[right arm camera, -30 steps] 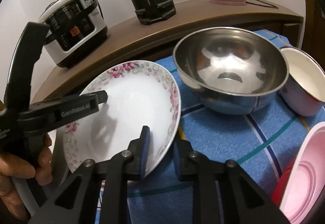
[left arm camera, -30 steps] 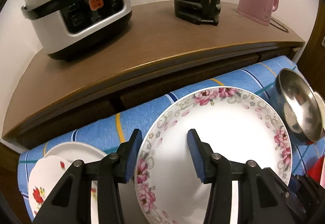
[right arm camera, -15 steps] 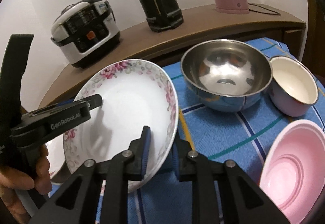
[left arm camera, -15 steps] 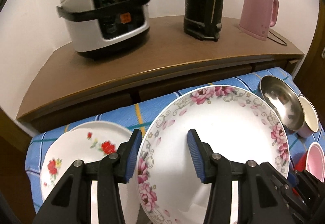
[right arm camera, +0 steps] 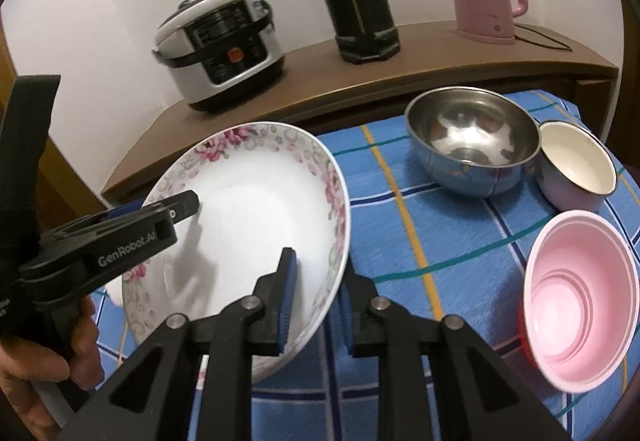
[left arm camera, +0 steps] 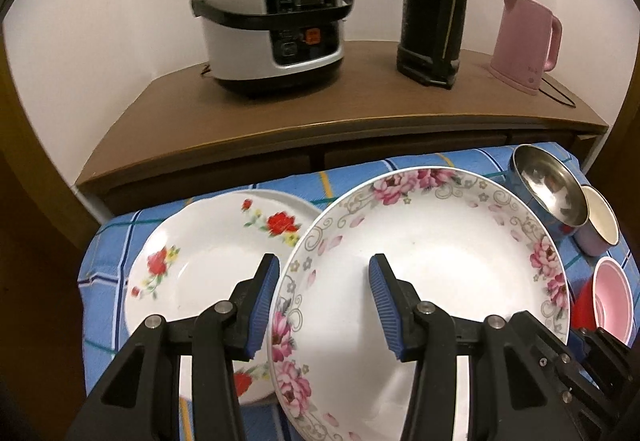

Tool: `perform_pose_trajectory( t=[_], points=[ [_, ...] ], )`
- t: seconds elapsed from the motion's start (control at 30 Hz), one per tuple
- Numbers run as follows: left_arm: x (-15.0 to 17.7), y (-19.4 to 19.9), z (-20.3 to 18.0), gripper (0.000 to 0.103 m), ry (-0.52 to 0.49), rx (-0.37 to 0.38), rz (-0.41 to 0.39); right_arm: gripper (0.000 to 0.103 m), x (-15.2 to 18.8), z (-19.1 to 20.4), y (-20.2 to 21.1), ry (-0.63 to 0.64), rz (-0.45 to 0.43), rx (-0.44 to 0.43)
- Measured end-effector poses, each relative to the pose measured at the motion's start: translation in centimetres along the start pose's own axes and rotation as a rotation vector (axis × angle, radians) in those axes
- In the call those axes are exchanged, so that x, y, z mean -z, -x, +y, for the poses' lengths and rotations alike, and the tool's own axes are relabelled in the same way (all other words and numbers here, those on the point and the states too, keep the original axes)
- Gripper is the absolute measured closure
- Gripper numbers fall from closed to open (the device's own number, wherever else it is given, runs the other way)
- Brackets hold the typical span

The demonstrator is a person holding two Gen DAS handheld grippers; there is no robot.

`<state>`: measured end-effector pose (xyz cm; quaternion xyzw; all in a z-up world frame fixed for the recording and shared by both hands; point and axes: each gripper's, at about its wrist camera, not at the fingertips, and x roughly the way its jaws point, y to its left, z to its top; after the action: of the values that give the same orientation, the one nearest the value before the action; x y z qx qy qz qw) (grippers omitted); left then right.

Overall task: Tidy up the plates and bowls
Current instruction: 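Carry the pink-rimmed floral plate over the stacked plates with the right gripper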

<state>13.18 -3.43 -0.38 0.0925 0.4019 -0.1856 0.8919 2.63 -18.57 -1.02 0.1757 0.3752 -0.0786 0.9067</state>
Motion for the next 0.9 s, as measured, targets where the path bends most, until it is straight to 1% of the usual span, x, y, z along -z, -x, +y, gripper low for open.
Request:
perform_pose_trajectory(
  t=[0.43,0.63,0.9],
  points=[
    [2.7,2.9,1.1,0.053,0.042,-0.030,-0.027,0.083,1.4,1.4,1.6,0.039,0.008,-0.032],
    [4.3,4.2,1.4,0.053,0.062,-0.059,-0.034,0.083,2.5,2.0,2.7,0.065,0.011,-0.045],
    [6.9,5.5,3.2,0.053,0.107,-0.093,-0.031,0.083,3.9,3.4,3.1,0.102,0.037,-0.076]
  ],
)
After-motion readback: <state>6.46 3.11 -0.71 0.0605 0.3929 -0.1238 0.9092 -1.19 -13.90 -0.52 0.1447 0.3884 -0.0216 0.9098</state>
